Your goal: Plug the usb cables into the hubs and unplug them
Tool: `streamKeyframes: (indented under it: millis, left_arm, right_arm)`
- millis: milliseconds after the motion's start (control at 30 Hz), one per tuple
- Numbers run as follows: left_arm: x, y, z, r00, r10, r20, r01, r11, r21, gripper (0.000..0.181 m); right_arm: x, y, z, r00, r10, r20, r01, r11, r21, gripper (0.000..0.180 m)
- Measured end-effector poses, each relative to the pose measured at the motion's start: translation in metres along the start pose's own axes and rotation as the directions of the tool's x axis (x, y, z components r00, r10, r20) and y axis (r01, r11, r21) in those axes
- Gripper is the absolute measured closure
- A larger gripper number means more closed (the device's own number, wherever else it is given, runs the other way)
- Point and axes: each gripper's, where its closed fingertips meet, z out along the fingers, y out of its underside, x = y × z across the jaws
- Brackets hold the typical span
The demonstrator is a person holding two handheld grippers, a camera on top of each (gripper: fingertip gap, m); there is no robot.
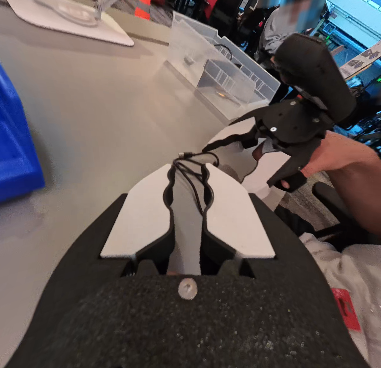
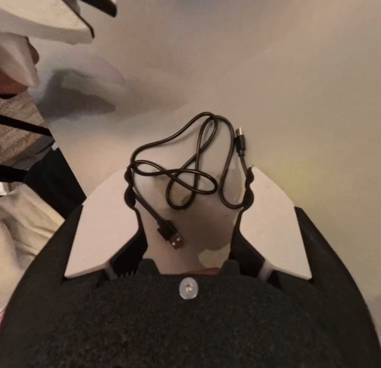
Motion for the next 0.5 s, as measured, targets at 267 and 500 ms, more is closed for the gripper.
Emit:
streamKeyframes:
  millis: [267, 500]
  left_arm:
    - [-0.010, 0.008, -0.008, 1.000, -0.002, -0.011, 0.001, 0.999, -0.047, 0.157]
    - [-0.005, 0.012, -0.005, 0.999, 0.044, 0.006, -0.044, 0.997, -0.070, 0.160]
  right_arm:
    - [0.011, 0.014, 0.016, 0.991, -0.038, -0.125, 0.027, 0.996, -0.089, 0.084]
    - [-0.002, 0.015, 0.010, 0.988, -0.045, -0.145, 0.035, 0.997, -0.072, 0.143]
